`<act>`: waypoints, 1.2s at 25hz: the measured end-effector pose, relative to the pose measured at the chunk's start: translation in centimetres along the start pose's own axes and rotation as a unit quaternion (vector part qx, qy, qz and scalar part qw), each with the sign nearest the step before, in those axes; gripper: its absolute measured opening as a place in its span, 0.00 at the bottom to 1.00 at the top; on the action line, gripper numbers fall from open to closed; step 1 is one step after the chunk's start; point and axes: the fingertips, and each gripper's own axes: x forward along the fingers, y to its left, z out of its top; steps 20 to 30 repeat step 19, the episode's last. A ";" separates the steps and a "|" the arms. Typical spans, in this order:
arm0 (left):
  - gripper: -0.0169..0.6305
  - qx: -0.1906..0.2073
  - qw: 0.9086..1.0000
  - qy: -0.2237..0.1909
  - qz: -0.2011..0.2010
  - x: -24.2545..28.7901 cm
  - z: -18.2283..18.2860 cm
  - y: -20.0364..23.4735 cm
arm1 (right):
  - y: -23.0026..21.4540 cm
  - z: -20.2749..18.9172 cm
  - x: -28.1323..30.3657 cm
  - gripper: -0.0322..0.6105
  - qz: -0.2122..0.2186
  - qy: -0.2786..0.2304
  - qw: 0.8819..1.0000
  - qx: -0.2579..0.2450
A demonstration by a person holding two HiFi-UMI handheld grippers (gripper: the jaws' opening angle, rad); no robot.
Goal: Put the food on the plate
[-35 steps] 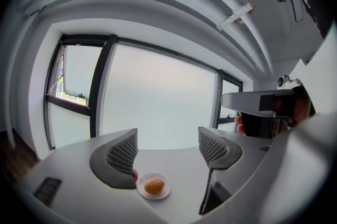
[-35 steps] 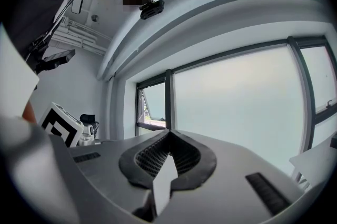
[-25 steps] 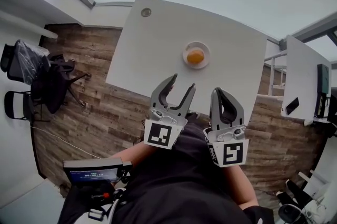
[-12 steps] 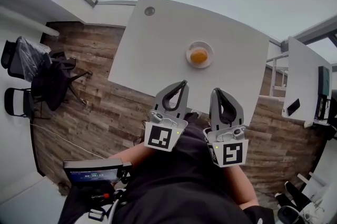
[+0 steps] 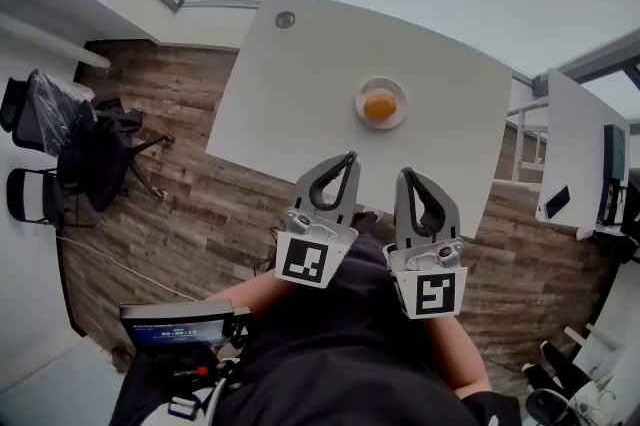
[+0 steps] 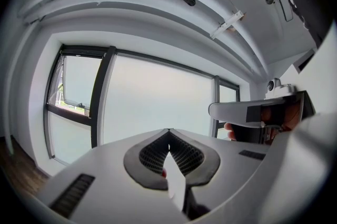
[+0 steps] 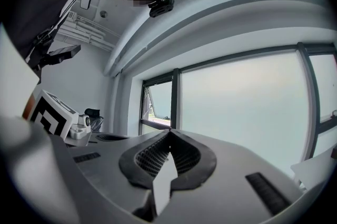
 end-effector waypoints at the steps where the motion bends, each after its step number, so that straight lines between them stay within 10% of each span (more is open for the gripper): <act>1: 0.04 -0.001 1.000 0.001 -0.001 0.0 0.0 -0.1 | 0.0 -0.1 -0.1 0.06 -0.001 0.001 1.000 0.000; 30: 0.04 -0.011 1.000 0.014 -0.022 0.1 -0.9 -1.0 | 0.0 -0.6 -0.8 0.06 -0.016 0.009 1.000 -0.001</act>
